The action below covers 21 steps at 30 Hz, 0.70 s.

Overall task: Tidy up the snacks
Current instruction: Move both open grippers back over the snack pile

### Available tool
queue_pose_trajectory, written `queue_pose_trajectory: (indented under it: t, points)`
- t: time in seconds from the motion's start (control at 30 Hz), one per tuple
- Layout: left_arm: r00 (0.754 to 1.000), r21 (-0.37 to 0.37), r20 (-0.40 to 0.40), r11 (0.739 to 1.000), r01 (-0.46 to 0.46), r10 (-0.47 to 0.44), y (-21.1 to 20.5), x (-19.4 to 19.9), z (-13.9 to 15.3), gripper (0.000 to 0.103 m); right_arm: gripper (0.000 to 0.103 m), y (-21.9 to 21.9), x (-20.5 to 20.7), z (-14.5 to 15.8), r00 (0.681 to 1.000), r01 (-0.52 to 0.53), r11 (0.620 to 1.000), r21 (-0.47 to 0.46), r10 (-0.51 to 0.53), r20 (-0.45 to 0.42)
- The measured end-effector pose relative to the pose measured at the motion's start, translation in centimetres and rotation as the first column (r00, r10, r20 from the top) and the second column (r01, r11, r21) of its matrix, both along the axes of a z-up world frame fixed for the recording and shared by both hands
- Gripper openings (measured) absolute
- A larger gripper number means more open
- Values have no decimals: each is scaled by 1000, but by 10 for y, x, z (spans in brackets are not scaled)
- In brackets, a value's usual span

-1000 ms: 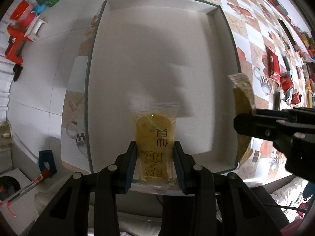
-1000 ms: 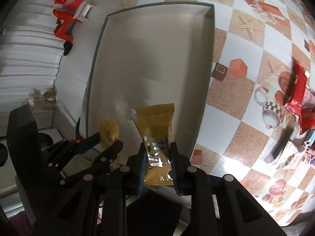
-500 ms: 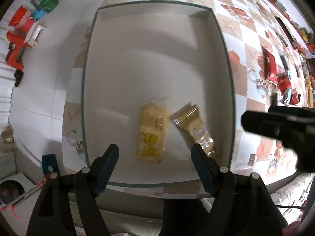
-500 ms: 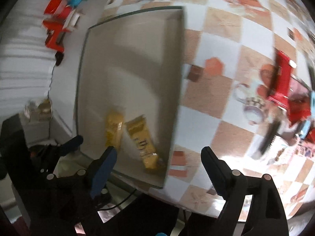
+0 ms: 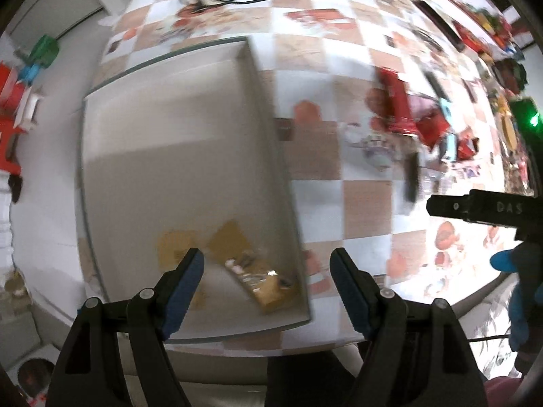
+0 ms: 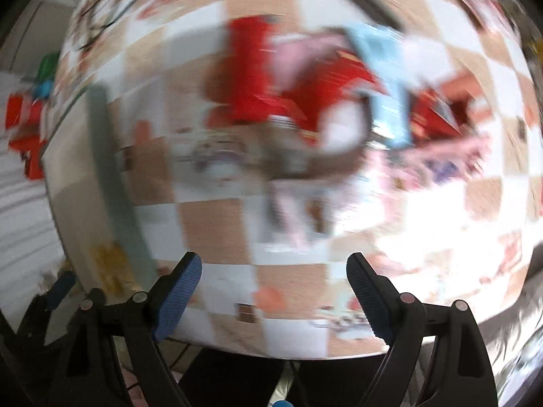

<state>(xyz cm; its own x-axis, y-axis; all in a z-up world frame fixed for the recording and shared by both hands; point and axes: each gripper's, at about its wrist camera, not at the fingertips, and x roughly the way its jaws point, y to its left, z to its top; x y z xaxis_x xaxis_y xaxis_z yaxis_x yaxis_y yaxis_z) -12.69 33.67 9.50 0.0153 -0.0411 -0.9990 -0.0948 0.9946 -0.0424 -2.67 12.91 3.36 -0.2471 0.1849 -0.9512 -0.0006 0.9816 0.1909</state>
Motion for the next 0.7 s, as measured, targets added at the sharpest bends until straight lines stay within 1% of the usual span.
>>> queue_pose_trajectory:
  t: [0.03,0.2,0.33,0.47,0.57,0.7]
  points:
    - [1000,-2,-1,1000,19,-19,-9,3,0,80,103,-12,-2,-3,1000,27,1000,-2,-27,-6]
    - [997,-11,-18,997,74,-74,-33,12,-5,80,103,-65,-11,-17,989,134,991,-26,-135,-51]
    - [994,-20,-38,995,97,-98,-44,16,-9,80,103,-100,-8,-21,970,232,972,-46,-234,-58]
    - [992,-14,-51,994,112,-113,-60,24,-13,80,103,-131,4,-23,943,328,943,-59,-330,-40]
    - [991,-5,-61,993,118,-118,-68,27,-16,80,103,-147,18,-23,926,375,925,-67,-377,-13]
    - [989,5,-73,992,126,-125,-73,27,-17,80,103,-165,41,-25,895,446,893,-66,-446,22]
